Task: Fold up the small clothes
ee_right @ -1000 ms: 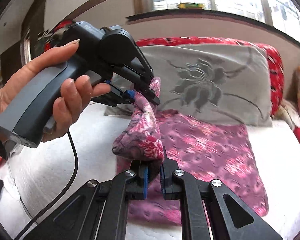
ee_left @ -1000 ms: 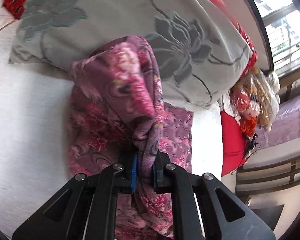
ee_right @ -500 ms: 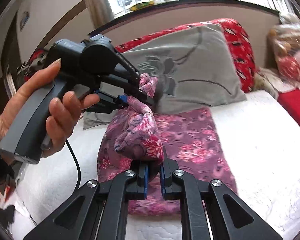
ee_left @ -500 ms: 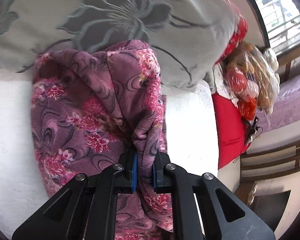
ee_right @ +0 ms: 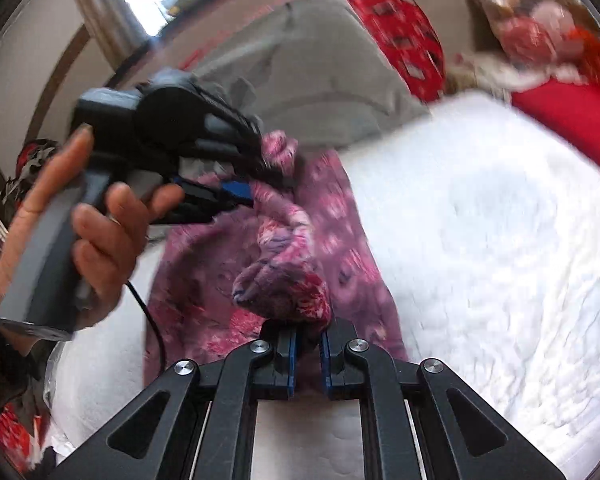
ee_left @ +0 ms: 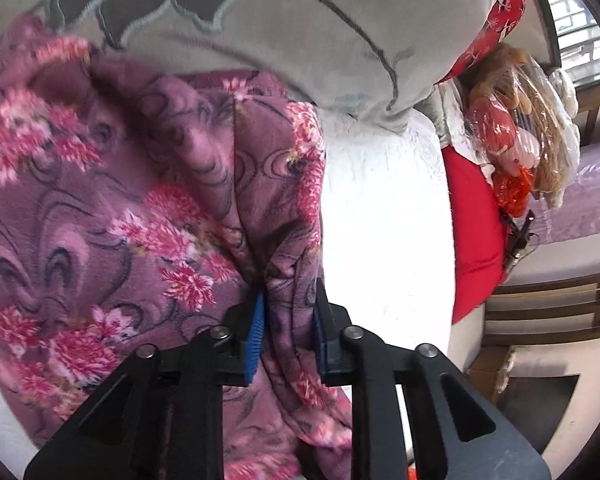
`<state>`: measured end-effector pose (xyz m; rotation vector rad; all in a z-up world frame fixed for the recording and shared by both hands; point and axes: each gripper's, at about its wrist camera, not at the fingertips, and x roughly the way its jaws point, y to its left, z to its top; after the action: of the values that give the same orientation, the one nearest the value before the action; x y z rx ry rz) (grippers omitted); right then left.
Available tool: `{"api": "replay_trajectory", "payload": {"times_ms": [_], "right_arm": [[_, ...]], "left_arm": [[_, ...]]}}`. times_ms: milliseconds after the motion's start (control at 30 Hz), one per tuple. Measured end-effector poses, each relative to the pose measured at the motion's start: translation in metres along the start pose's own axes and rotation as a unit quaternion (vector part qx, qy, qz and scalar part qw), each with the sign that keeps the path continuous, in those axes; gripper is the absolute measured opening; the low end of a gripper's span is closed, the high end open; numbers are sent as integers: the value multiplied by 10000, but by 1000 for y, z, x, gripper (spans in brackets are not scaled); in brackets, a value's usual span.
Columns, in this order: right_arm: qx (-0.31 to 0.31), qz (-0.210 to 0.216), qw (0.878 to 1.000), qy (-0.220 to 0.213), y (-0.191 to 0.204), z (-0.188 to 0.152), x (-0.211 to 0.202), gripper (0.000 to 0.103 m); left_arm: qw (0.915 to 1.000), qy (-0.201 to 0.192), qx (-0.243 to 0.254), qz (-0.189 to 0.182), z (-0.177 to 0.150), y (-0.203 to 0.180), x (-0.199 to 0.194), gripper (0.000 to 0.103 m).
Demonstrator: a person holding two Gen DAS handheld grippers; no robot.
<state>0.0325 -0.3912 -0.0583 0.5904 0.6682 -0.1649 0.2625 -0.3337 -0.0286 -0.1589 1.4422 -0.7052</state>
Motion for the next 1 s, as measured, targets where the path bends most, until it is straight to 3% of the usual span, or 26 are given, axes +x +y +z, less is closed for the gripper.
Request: {"api": "replay_trajectory", "payload": {"times_ms": [67, 133, 233, 300, 367, 533, 633, 700, 733, 767, 833, 933, 1000], "right_arm": [[310, 91, 9991, 270, -14, -4, 10, 18], [585, 289, 9971, 381, -25, -4, 11, 18], [698, 377, 9961, 378, -35, 6, -8, 27], [839, 427, 9955, -65, -45, 21, -32, 33], [900, 535, 9937, -404, -48, 45, -39, 35], [526, 859, 9940, 431, -22, 106, 39, 35], [459, 735, 9915, 969, -6, 119, 97, 35], [491, 875, 9862, 1318, 0, 124, 123, 31], [398, 890, 9880, 1195, 4, 127, 122, 12], [240, 1010, 9906, 888, 8, 132, 113, 5], [183, 935, 9940, 531, 7, 135, 104, 5], [350, 322, 9943, 955, -12, 125, 128, 4], [417, 361, 9939, 956, -20, 116, 130, 4]], "left_arm": [[9997, 54, 0, -231, -3, 2, -9, 22], [9988, -37, -30, -477, -5, 8, -29, 22], [9957, -560, -94, -739, -10, 36, -80, 33], [9938, -951, -199, -548, -15, 60, -105, 47], [9924, -1195, -278, -31, -20, 86, -120, 47], [9914, -1021, -803, 150, -37, 126, -108, 47], [9915, -1032, -720, 342, -45, 129, -104, 47], [9907, -1117, -638, 439, -46, 126, -105, 47], [9901, -1171, -559, 540, -46, 123, -104, 47], [9889, -1215, -470, 716, -45, 120, -101, 47], [9876, -1228, -305, 929, -43, 114, -91, 47], [9880, -1141, -313, 991, -40, 111, -75, 50], [9874, -1202, -384, 957, -41, 113, -77, 50]]}}
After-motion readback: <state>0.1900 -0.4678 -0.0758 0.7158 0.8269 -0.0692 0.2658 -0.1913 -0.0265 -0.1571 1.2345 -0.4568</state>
